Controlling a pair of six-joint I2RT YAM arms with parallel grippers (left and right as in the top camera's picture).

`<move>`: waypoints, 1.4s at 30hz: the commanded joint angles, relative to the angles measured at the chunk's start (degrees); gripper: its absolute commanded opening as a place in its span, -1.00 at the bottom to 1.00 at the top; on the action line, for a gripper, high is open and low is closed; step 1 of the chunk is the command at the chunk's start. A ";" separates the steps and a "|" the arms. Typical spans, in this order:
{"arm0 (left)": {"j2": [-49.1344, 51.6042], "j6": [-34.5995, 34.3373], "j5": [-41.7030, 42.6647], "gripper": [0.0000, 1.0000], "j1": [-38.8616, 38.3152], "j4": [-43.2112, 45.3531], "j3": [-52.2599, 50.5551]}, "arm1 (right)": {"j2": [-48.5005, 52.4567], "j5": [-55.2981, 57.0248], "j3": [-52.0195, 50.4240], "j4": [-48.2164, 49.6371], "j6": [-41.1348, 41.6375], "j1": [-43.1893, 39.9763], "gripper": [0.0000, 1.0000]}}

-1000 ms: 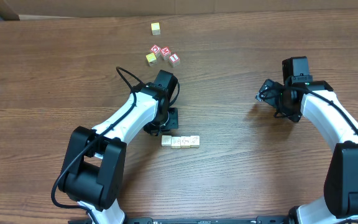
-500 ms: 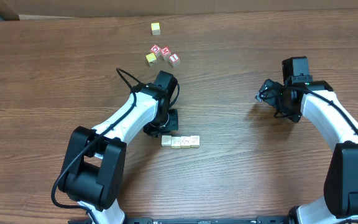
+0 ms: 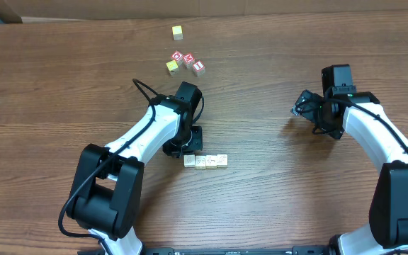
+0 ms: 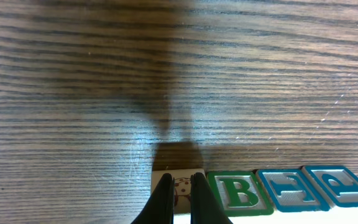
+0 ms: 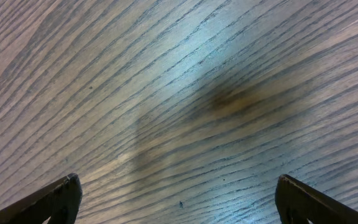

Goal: Flip 5 blocks

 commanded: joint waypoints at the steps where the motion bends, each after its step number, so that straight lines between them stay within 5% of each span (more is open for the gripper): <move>1: 0.57 -1.01 0.72 -0.92 -0.33 -0.28 0.42 | -1.29 0.74 0.66 0.31 -0.07 -0.15 1.00; 29: 0.57 -0.96 1.70 -0.92 -0.33 0.00 0.42 | -1.29 0.74 0.66 0.31 -0.07 -0.15 1.00; 42: 0.37 -0.83 -4.37 -0.92 2.05 -3.10 6.56 | -1.29 0.74 0.66 0.31 -0.07 -0.15 1.00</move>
